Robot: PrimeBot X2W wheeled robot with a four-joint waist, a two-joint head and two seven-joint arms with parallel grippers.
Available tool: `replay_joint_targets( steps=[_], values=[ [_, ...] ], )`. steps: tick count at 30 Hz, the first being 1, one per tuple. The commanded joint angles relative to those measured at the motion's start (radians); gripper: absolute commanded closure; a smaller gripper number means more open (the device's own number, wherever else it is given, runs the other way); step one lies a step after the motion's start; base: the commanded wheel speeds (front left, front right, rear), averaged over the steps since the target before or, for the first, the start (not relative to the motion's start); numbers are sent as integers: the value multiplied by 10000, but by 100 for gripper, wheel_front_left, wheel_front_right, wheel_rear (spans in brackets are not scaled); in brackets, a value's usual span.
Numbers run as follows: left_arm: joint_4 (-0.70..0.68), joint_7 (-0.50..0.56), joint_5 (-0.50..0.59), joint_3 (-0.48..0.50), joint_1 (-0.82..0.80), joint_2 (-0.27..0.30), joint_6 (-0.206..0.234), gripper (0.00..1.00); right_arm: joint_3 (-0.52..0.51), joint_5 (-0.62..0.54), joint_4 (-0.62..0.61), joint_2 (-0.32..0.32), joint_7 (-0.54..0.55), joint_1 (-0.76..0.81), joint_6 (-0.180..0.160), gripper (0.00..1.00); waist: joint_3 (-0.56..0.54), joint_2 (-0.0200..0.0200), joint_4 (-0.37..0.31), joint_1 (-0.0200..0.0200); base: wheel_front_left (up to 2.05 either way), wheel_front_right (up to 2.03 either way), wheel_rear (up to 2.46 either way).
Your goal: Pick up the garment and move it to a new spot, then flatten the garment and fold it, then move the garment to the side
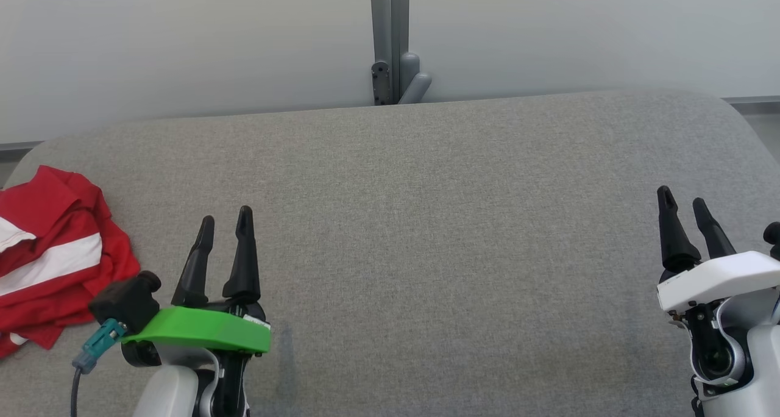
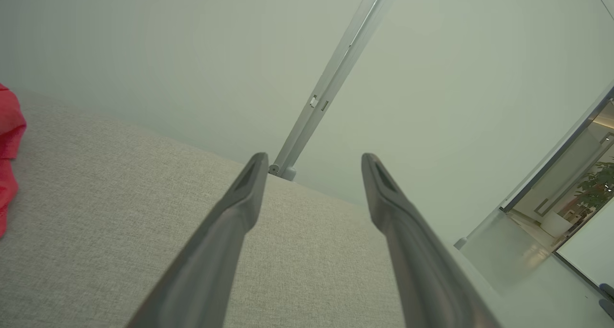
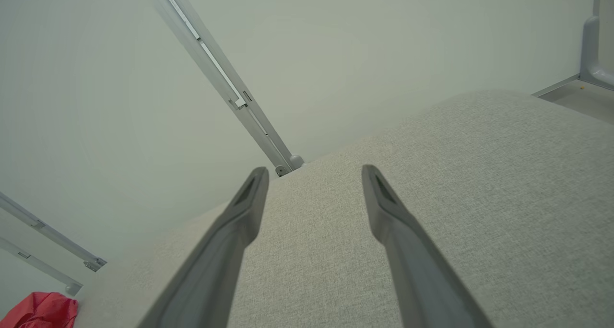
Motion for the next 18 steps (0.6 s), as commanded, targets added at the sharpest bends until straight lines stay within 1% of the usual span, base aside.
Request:
replay_joint_targets(
  steps=[1,18],
  values=[
    [-76,6,362,-4,-213,67,52,0,83,-321,-173,-97,-150,-38,3,0,-5,0,1,0,0,0,0],
    [195,405,2160,-21,-43,222,284,0,789,-2035,32,-39,-1042,288,4,0,-69,0,17,0,0,0,0]
  ],
)
